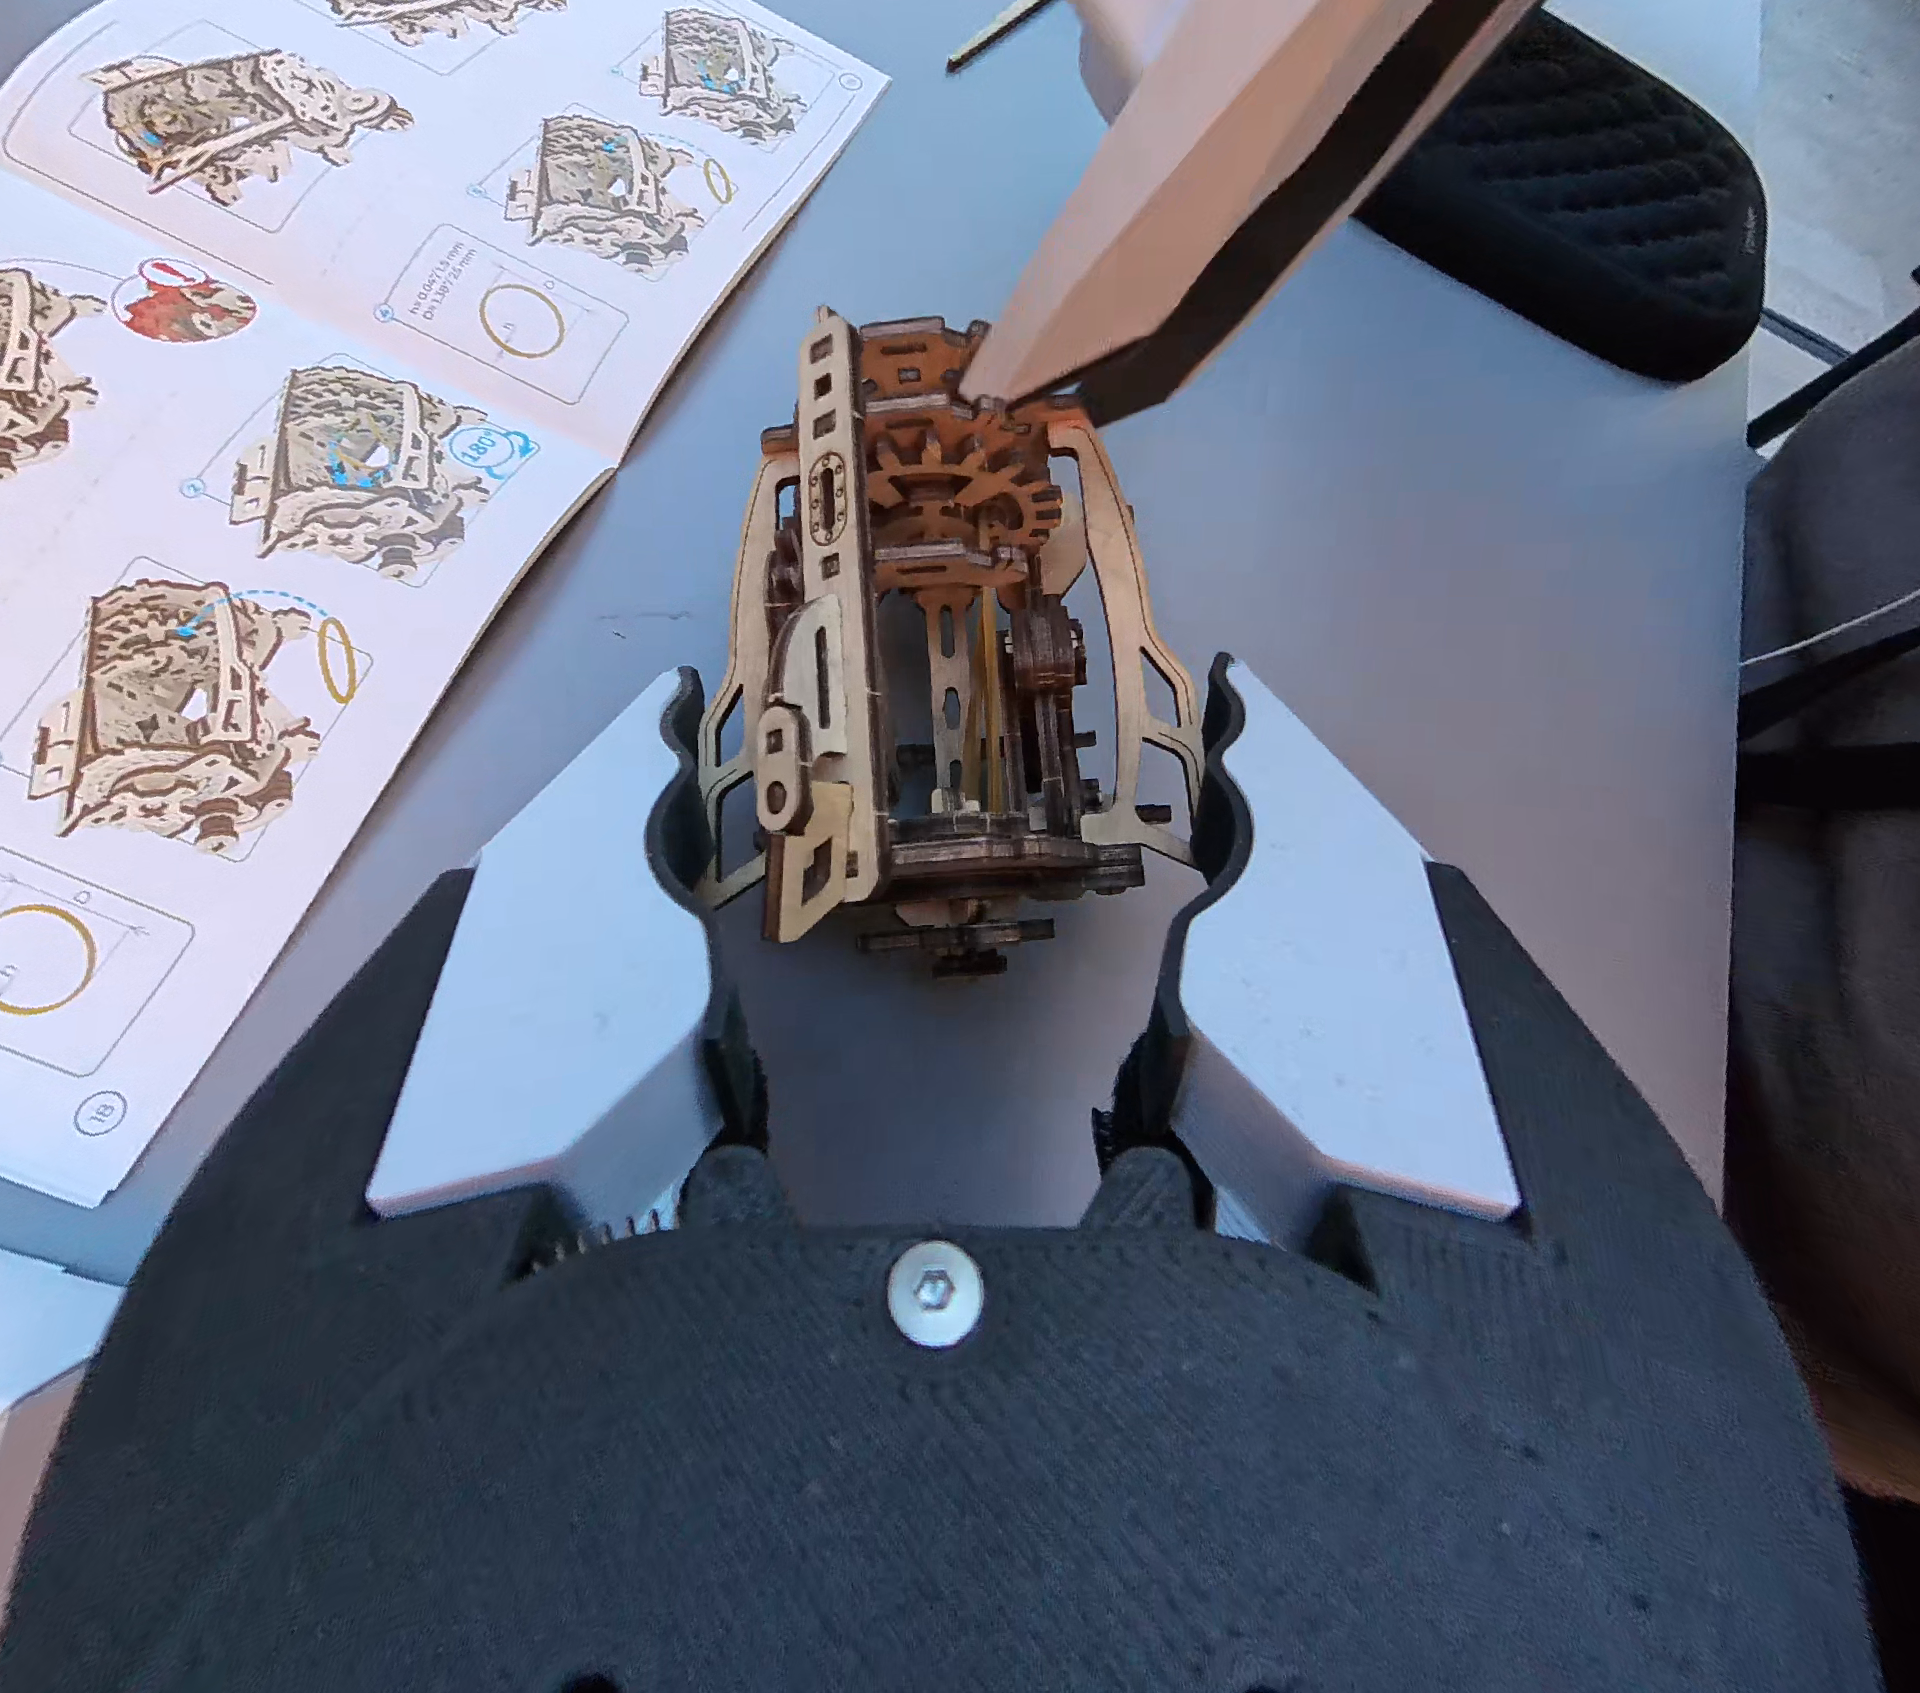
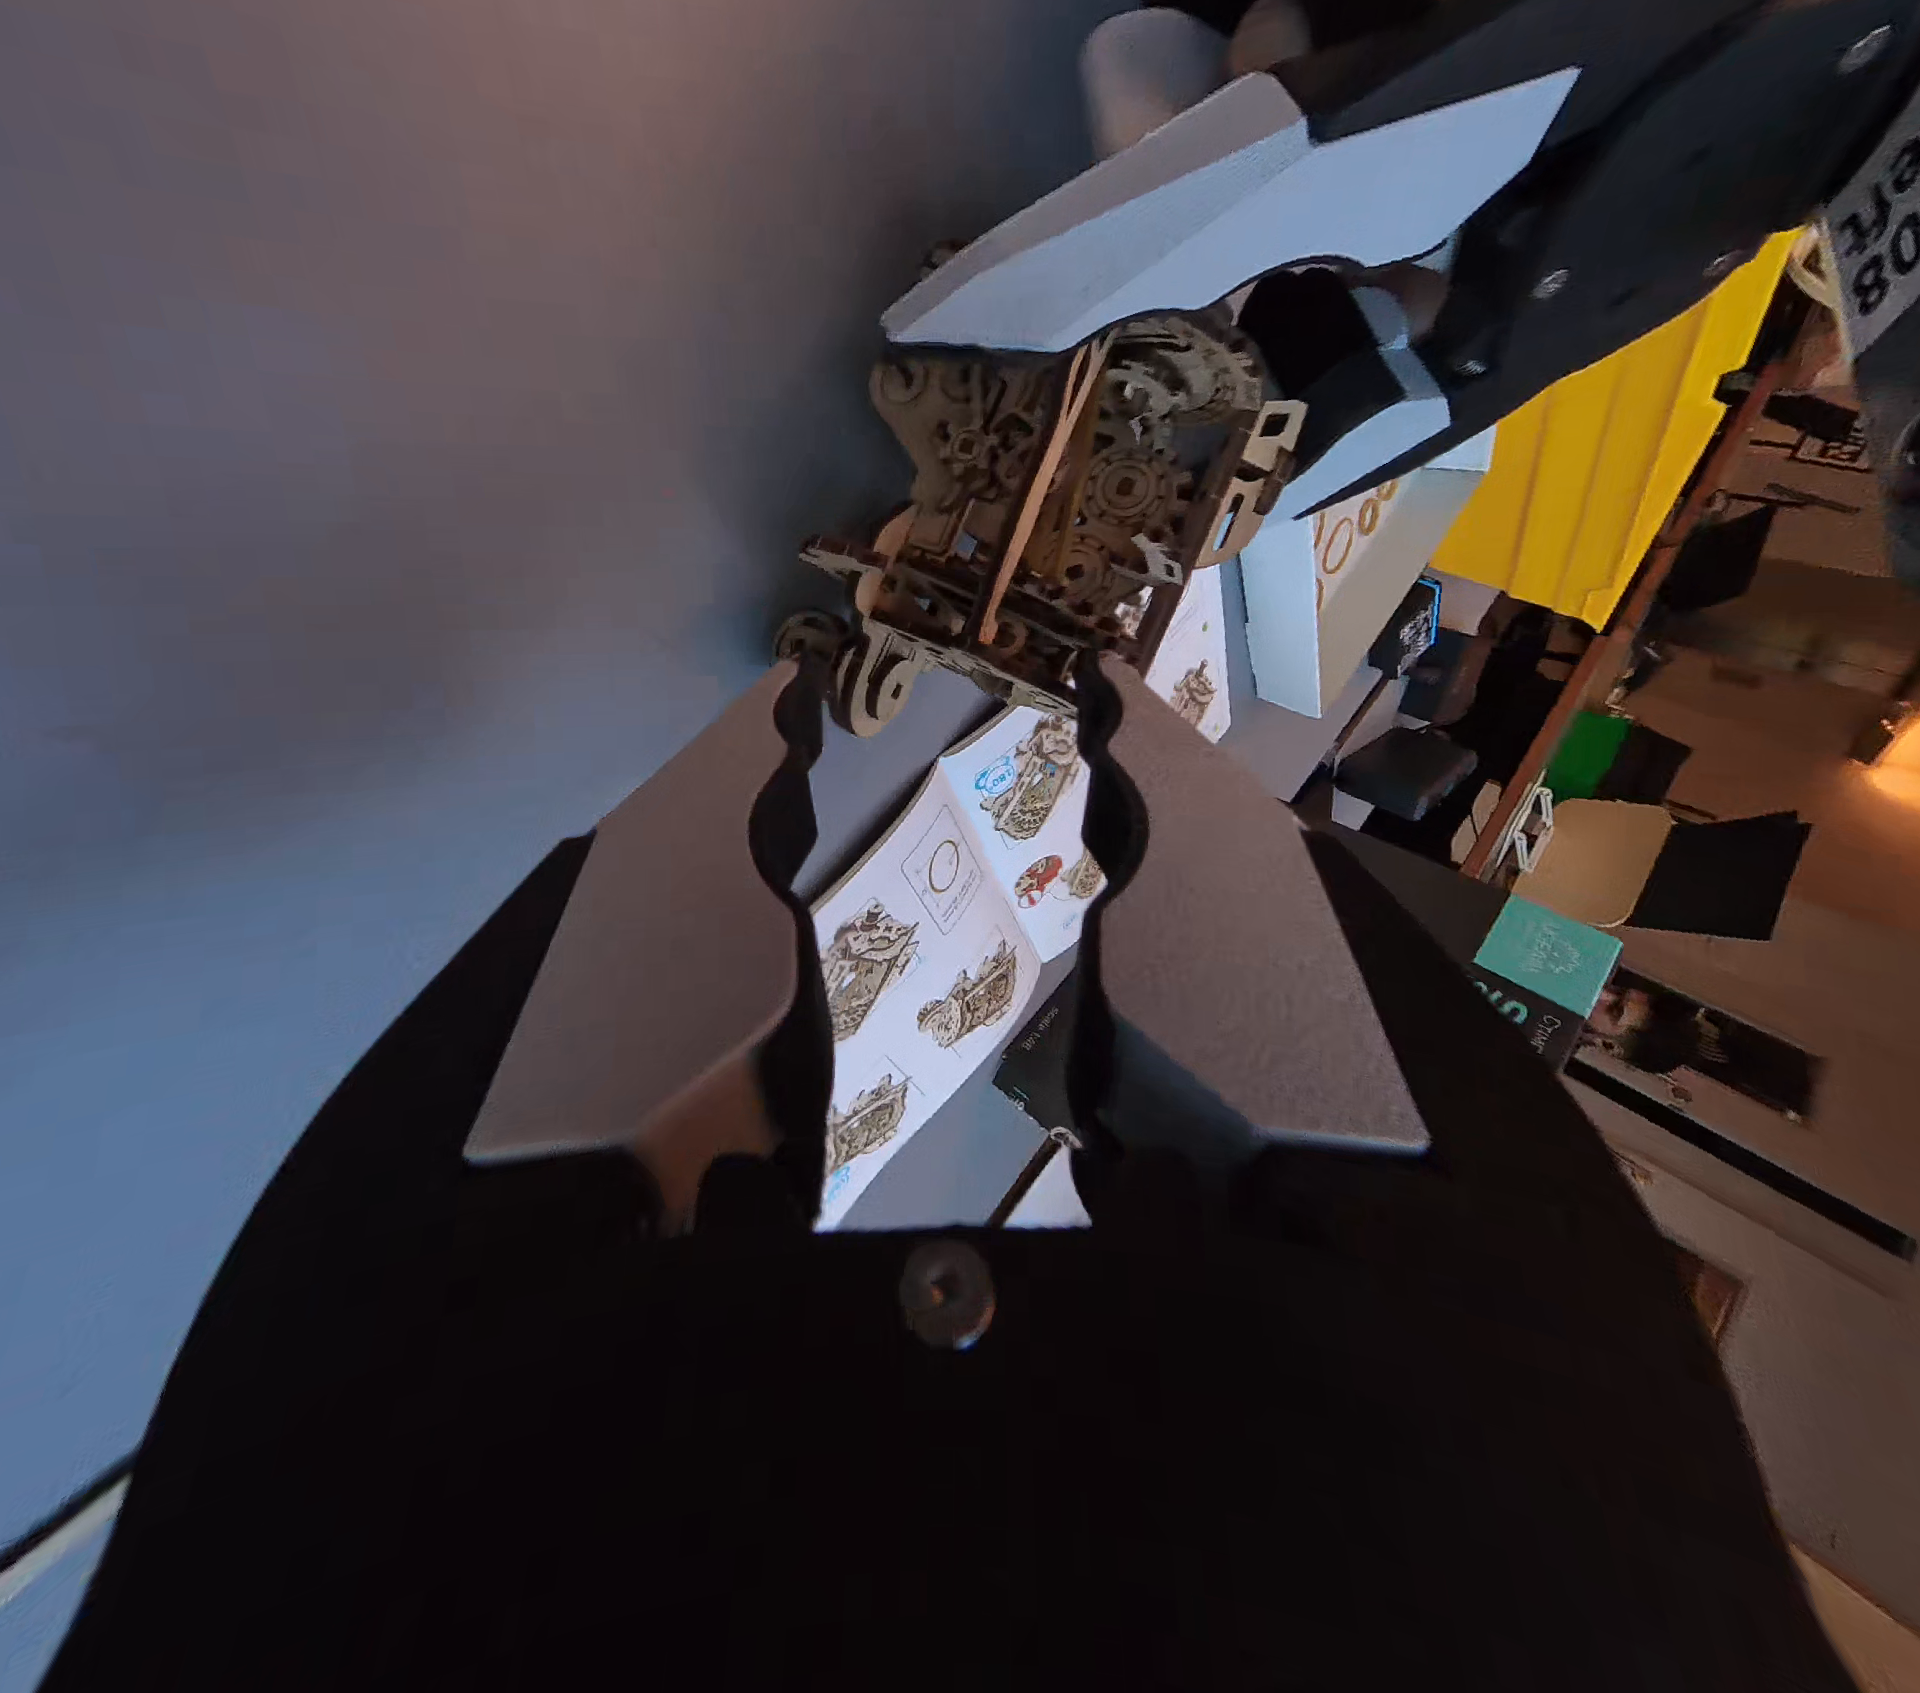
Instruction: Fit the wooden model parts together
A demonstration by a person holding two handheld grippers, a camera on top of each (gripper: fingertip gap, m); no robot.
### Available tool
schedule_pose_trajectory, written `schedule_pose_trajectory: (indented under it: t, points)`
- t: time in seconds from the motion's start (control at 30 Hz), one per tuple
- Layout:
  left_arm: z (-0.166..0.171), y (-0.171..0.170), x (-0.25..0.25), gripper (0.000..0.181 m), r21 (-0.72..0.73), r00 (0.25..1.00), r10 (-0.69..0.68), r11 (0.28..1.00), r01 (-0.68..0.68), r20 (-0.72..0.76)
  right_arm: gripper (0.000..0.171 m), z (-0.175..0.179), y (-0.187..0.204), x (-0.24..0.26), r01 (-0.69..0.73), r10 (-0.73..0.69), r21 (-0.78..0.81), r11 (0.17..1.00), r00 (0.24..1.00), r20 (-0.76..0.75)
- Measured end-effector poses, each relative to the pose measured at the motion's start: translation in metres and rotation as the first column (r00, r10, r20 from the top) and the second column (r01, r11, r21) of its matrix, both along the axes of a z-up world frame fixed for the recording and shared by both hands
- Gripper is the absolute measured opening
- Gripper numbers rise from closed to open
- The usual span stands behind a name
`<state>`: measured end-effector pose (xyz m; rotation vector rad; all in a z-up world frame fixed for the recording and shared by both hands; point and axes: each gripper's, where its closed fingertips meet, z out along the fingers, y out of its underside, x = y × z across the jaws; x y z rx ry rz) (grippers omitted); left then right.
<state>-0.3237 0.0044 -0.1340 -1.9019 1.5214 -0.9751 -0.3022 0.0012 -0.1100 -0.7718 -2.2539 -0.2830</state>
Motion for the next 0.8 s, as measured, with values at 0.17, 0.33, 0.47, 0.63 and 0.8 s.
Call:
schedule_pose_trajectory:
  t: [0.17, 0.33, 0.47, 0.63, 0.8]
  points:
    - [0.000, 0.002, -0.002, 0.094, -0.006, 1.000, 0.010, 1.000, -0.010, 0.000, 0.049, 0.002, 0.006, 0.000, -0.036, 0.027, 0.057, 0.998, 0.988, 0.152]
    - [0.000, 0.003, -0.001, 0.094, -0.019, 1.000, 0.027, 0.999, -0.027, 0.003, 0.049, 0.002, 0.003, 0.001, 0.072, -0.063, -0.041, 0.997, 0.980, 0.187]
    - [0.001, 0.004, 0.002, 0.094, -0.035, 0.998, 0.068, 0.997, -0.068, 0.009, 0.052, 0.007, -0.005, -0.003, 0.266, -0.271, -0.384, 0.884, 0.962, 0.041]
    - [0.001, 0.004, 0.002, 0.093, -0.021, 0.997, 0.076, 0.997, -0.076, 0.001, 0.052, 0.026, -0.004, -0.010, 0.126, -0.251, -0.483, 0.866, 0.946, -0.204]
    - [0.001, 0.004, 0.002, 0.093, -0.018, 0.996, 0.090, 0.996, -0.090, -0.001, 0.057, 0.014, -0.011, -0.018, 0.174, -0.232, -0.395, 0.902, 0.967, -0.104]
